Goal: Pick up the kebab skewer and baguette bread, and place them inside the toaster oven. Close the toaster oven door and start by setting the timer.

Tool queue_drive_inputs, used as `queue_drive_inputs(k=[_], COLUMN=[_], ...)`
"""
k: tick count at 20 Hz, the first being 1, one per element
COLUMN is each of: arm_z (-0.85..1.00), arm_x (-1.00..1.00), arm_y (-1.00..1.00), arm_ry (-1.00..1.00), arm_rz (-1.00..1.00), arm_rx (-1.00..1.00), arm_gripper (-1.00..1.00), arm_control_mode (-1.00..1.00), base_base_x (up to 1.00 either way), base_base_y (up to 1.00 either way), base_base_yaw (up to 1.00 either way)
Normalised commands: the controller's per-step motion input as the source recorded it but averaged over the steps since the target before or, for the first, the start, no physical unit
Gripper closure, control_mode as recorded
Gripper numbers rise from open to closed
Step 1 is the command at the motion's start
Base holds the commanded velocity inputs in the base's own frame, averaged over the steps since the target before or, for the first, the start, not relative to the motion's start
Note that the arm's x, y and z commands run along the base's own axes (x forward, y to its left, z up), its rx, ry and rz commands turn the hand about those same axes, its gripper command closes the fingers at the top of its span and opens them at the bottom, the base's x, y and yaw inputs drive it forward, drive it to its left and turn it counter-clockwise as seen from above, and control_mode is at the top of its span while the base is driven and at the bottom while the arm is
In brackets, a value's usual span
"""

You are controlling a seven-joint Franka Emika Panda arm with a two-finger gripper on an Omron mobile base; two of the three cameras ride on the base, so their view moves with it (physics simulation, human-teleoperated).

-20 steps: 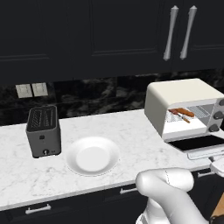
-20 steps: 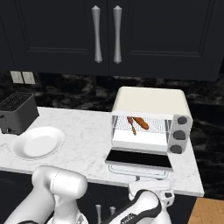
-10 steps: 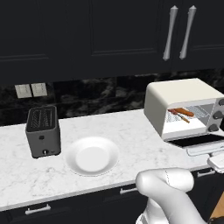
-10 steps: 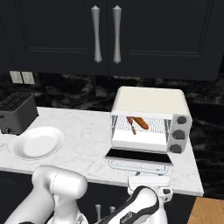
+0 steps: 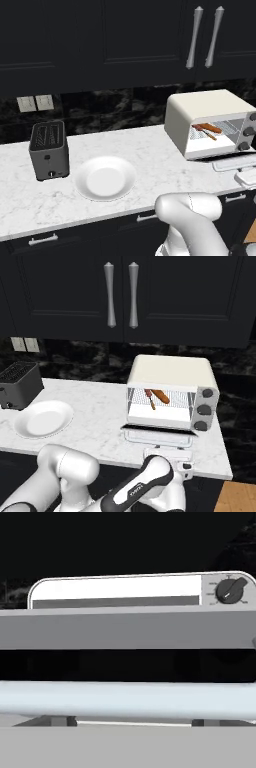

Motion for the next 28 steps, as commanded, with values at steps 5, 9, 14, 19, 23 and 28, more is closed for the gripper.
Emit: queue_drive_inputs(k=[5, 9, 14, 19, 23, 28], arm_z=[0.51, 0.43, 0.31, 0.30, 0.28, 0.24], arm_x=[0.26, 0.36, 0.36, 0.32, 0.34, 0.39], arm_y=[0.23, 0.19, 0.20, 0.24, 0.25, 0.27], arm_ry=[0.13, 0.09, 0.05, 0.01, 0.00, 0.00], arm_rz=[-0.03, 0.00, 0.00, 0.00, 0.00, 0.00], arm_rx=[0.00, 0.00, 0.00, 0.00, 0.00, 0.00], arm_gripper=[-1.00, -1.00, -1.00, -1.00, -1.00, -1.00], arm_control_mode=[-1.00, -1.00, -1.00, -1.00, -1.00, -1.00], base_base_x=[0.00, 0.00, 0.00, 0.00, 0.00, 0.00], base_base_y=[0.00, 0.00, 0.00, 0.00, 0.00, 0.00], base_base_yaw=[0.00, 0.00, 0.00, 0.00, 0.00, 0.00])
